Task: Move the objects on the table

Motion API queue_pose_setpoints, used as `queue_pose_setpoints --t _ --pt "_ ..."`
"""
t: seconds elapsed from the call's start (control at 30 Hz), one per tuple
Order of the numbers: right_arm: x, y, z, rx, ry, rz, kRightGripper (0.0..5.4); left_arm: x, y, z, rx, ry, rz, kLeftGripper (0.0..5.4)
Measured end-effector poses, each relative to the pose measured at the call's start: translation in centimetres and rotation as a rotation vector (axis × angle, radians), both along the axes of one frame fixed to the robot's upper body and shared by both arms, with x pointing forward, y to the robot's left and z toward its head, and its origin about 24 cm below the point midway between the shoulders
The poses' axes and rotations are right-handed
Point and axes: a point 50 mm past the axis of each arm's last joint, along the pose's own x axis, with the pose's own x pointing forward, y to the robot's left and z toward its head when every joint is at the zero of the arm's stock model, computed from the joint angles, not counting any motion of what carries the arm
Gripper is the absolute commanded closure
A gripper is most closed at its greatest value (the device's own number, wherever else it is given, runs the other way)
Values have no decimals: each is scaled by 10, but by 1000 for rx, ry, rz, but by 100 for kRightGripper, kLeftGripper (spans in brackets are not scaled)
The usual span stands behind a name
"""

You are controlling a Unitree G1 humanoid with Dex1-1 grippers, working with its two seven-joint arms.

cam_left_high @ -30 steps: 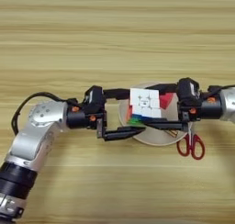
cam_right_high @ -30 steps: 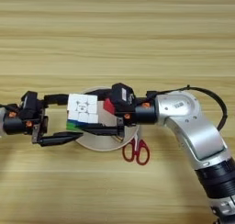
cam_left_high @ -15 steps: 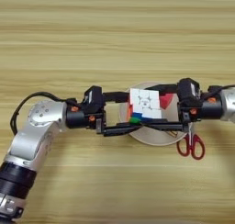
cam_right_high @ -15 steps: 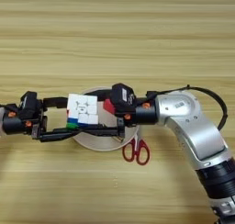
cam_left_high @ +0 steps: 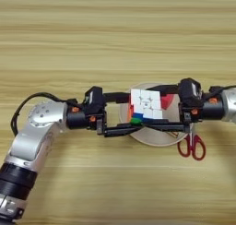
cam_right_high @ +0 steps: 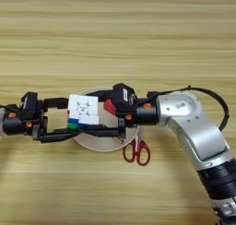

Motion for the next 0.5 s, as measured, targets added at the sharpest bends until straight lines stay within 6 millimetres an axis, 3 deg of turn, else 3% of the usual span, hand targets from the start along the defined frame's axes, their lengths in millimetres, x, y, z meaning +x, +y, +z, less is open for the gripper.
queue_pose_setpoints --t 0.5 --pt "1 1 1 9 -4 -4 3 0 -1 -1 -6 2 3 210"
